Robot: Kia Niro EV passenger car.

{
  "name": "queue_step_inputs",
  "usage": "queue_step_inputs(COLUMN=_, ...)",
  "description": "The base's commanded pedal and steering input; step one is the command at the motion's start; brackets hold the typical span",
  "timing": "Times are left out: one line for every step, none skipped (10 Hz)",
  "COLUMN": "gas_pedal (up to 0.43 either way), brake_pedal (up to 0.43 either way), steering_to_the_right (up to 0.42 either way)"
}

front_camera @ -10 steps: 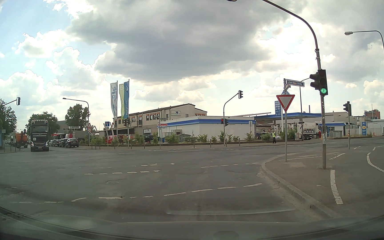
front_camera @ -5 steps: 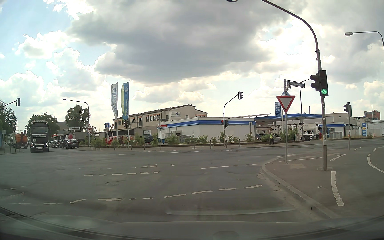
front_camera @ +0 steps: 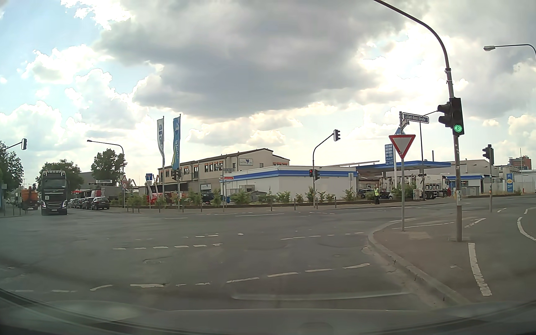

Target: Follow the waypoints while adhering to traffic rules and regulations

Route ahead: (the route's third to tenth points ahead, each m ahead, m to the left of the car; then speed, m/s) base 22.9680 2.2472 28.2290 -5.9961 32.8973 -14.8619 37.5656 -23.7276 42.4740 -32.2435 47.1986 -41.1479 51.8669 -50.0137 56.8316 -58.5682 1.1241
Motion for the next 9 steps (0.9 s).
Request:
queue_step_inputs(gas_pedal=0.378, brake_pedal=0.024, steering_to_the_right=-0.013)
queue_step_inputs(gas_pedal=0.378, brake_pedal=0.018, steering_to_the_right=-0.013)
queue_step_inputs(gas_pedal=0.378, brake_pedal=0.018, steering_to_the_right=-0.013)
queue_step_inputs(gas_pedal=0.378, brake_pedal=0.018, steering_to_the_right=-0.013)
queue_step_inputs(gas_pedal=0.378, brake_pedal=0.018, steering_to_the_right=-0.013)
queue_step_inputs(gas_pedal=0.378, brake_pedal=0.024, steering_to_the_right=-0.013)
queue_step_inputs(gas_pedal=0.378, brake_pedal=0.018, steering_to_the_right=-0.013)
queue_step_inputs(gas_pedal=0.378, brake_pedal=0.018, steering_to_the_right=-0.013)
queue_step_inputs(gas_pedal=0.378, brake_pedal=0.018, steering_to_the_right=-0.013)
